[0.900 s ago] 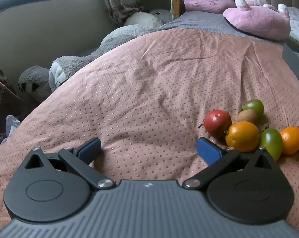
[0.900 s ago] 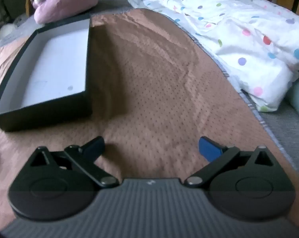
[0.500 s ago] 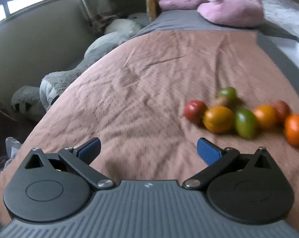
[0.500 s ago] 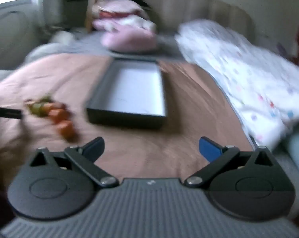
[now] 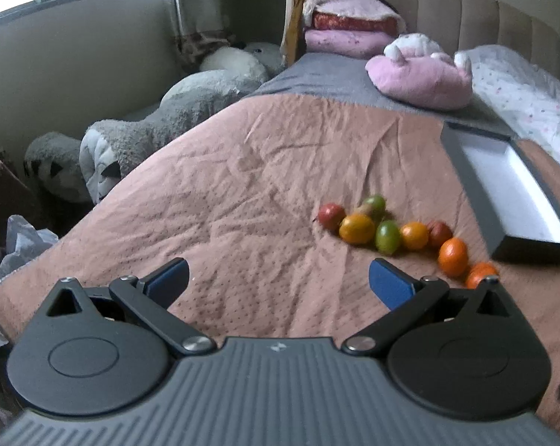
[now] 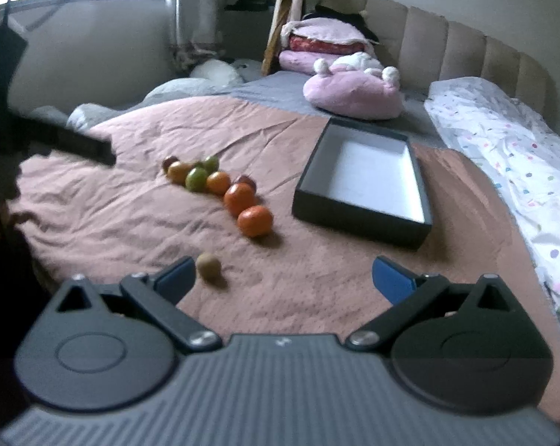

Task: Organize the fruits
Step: 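Move the right tool toward the small brown fruit beside the row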

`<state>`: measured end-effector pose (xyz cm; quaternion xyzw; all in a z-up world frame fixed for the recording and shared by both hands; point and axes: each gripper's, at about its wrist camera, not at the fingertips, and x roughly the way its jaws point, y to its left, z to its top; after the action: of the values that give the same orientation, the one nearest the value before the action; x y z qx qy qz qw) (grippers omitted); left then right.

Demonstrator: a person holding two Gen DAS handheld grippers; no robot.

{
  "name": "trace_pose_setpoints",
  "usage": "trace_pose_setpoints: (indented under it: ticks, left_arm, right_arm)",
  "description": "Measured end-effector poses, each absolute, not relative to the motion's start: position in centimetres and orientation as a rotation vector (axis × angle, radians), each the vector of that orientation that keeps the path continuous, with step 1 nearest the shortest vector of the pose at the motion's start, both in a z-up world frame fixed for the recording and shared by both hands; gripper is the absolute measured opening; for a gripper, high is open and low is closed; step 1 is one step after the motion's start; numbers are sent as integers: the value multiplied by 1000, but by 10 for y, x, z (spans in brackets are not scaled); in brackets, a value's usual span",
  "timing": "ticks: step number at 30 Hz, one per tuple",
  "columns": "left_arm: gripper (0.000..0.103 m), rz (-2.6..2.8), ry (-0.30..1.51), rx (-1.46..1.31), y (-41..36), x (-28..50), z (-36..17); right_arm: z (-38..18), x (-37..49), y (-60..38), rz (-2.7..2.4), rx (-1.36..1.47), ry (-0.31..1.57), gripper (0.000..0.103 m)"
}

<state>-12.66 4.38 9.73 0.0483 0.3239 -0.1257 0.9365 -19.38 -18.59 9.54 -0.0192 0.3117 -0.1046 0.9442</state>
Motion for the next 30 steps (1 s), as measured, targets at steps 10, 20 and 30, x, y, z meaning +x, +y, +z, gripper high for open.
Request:
trace_pose_setpoints:
  ticks: [10,20,30]
  left_arm:
    - [103,-359,681,134,-4,-107,74]
    - [97,-384,701,121,-20,-69,56]
    - [81,-416,759,50,-15,-55,46]
  right_arm:
    - [100,-160,-199,-64,-108,636,85]
    - [76,-146,-199,-10,-18,645,71]
    - [64,-139,-188,29,-70,691,56]
